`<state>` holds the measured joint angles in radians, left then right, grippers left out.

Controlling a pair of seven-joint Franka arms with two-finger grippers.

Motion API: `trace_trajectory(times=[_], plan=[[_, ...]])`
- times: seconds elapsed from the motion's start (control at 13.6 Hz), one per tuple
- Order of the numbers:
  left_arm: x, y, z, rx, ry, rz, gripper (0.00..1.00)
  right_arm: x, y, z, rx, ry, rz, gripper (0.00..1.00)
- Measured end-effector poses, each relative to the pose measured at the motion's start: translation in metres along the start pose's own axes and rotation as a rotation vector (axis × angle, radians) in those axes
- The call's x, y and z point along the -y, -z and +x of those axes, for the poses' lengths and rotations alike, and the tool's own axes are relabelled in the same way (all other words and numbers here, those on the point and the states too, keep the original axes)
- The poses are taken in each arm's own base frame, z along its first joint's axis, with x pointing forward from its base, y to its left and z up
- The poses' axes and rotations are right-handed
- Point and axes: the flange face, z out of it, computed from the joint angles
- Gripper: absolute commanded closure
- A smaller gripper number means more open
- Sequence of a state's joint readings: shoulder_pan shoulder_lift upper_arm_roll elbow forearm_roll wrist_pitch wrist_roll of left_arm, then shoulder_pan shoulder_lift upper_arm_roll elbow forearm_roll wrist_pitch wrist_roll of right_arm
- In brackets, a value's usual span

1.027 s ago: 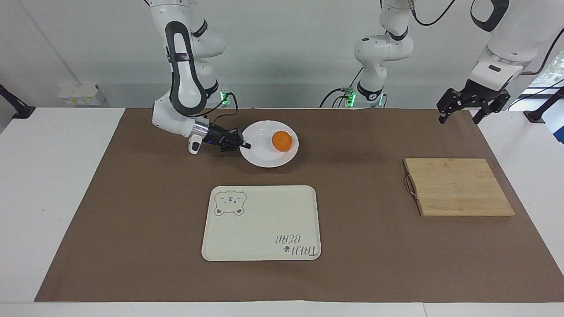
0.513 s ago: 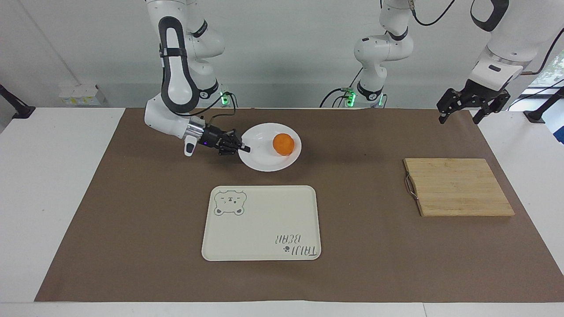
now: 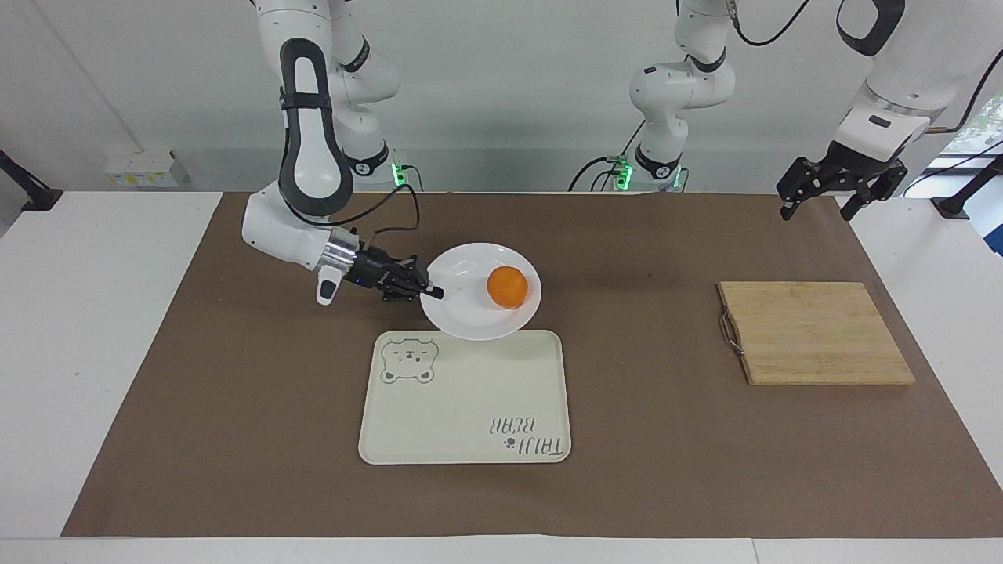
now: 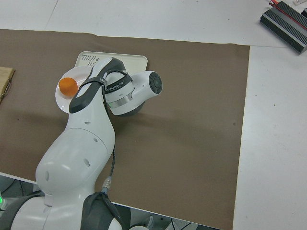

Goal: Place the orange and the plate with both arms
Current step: 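Move the plate with the right gripper onto the bear tray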

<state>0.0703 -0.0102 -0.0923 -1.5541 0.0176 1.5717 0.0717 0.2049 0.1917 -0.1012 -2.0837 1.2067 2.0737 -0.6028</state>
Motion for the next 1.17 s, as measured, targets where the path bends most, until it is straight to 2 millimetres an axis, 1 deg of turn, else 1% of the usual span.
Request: trace_trajectory(times=[0.15,0.29,0.51,0.73,0.81,0.95,1.17], plan=[[0.000,0.000,0.000,0.000,0.000,0.000,0.00,0.011,-0.001,0.026,-0.012,-0.004,-0.010,1.00],[0.000,0.000,0.000,0.000,0.000,0.000,0.00,0.010,-0.007,0.052,-0.023,0.000,-0.017,1.00],[0.000,0.000,0.000,0.000,0.000,0.000,0.00,-0.004,-0.024,0.087,-0.033,-0.046,-0.027,1.00],[0.000,0.000,0.000,0.000,0.000,0.000,0.00,-0.021,-0.035,0.115,-0.051,-0.057,-0.039,1.00],[0.000,0.000,0.000,0.000,0.000,0.000,0.00,-0.028,-0.039,0.121,-0.054,-0.060,-0.044,1.00],[0.000,0.000,0.000,0.000,0.000,0.000,0.00,-0.039,-0.047,0.125,-0.038,-0.054,-0.068,1.00],[0.000,0.000,0.000,0.000,0.000,0.000,0.00,-0.044,-0.050,0.125,-0.018,-0.036,-0.103,1.00]])
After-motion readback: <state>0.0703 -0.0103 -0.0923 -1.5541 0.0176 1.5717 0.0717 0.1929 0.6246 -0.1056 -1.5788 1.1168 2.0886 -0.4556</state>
